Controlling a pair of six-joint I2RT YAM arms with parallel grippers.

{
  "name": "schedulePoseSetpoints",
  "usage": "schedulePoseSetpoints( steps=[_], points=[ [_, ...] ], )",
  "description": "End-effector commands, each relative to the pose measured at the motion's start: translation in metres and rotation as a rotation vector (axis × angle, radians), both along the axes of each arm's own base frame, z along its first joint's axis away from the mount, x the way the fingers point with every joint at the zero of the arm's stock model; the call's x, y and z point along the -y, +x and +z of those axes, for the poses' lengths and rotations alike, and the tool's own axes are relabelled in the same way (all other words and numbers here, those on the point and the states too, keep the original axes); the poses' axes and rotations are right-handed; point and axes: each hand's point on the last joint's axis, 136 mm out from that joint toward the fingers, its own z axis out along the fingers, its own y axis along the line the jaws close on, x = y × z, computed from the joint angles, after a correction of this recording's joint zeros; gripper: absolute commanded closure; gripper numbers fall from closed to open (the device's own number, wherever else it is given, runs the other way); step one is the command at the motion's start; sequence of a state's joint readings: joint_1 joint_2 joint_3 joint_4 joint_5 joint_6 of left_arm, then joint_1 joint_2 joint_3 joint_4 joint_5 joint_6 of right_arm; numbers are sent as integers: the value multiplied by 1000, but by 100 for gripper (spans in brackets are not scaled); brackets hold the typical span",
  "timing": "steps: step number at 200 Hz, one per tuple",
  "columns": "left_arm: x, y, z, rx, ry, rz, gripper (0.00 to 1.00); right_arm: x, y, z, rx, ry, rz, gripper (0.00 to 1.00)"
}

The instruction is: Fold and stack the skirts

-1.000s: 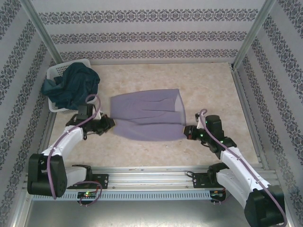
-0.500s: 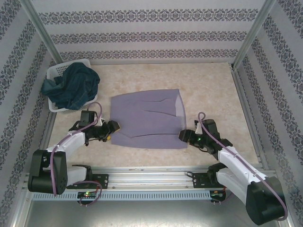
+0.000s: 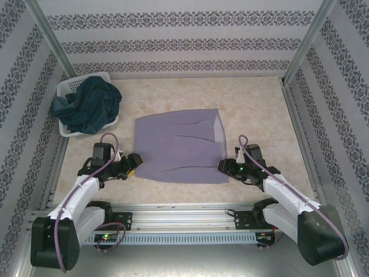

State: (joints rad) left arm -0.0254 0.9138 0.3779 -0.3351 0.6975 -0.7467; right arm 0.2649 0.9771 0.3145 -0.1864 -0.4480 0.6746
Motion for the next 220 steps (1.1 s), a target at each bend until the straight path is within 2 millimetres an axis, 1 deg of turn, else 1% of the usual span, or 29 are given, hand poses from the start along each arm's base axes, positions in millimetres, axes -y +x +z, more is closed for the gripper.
schedulePoseSetpoints(
  steps=[1, 16, 28, 56, 73, 78, 89, 112, 120, 134, 153, 165, 182, 196, 207, 220],
  points=[
    [-6, -25, -14, -140, 39, 37, 31, -2, 4, 12, -5, -2, 0, 44],
    [-10, -30, -20, -193, 56, 58, 27, 8, 1, 6, -70, -37, -75, 42],
    [-9, -29, -22, -223, 43, 77, 26, 15, -4, 2, -131, -54, -137, 43],
    [-6, -22, -18, -249, 9, 117, 28, 13, -15, -2, -251, -2, -220, 46],
    [-11, -29, -20, -311, 43, 153, 28, 15, -20, -3, -305, -2, -254, 43],
    [-13, -32, -22, -335, 50, 165, 27, 16, -20, -3, -312, -1, -266, 42],
    [-10, -32, -20, -348, 23, 182, 27, 17, -19, -3, -320, 1, -291, 40],
    [-1, -19, -14, -326, -69, 234, 31, 23, -17, -2, -344, -22, -344, 36],
    [0, -14, -12, -312, -79, 254, 32, 26, -18, -3, -367, -26, -376, 35],
    [0, -11, -11, -317, -82, 279, 33, 28, -18, -3, -400, -23, -417, 35],
    [1, -16, -15, -369, -71, 294, 37, 29, -16, -2, -403, -14, -438, 34],
    [-3, -22, -19, -402, -36, 312, 39, 30, -15, -2, -401, -18, -442, 34],
    [-7, -28, -26, -430, -6, 334, 40, 29, -13, -2, -399, -18, -437, 34],
    [-6, -23, -29, -423, -28, 345, 41, 29, -12, -2, -396, -14, -435, 34],
    [-4, -16, -29, -409, -43, 350, 44, 29, -12, -2, -390, -17, -428, 34],
    [-5, -10, -30, -402, -33, 354, 45, 29, -11, -1, -384, -18, -422, 34]
  ],
)
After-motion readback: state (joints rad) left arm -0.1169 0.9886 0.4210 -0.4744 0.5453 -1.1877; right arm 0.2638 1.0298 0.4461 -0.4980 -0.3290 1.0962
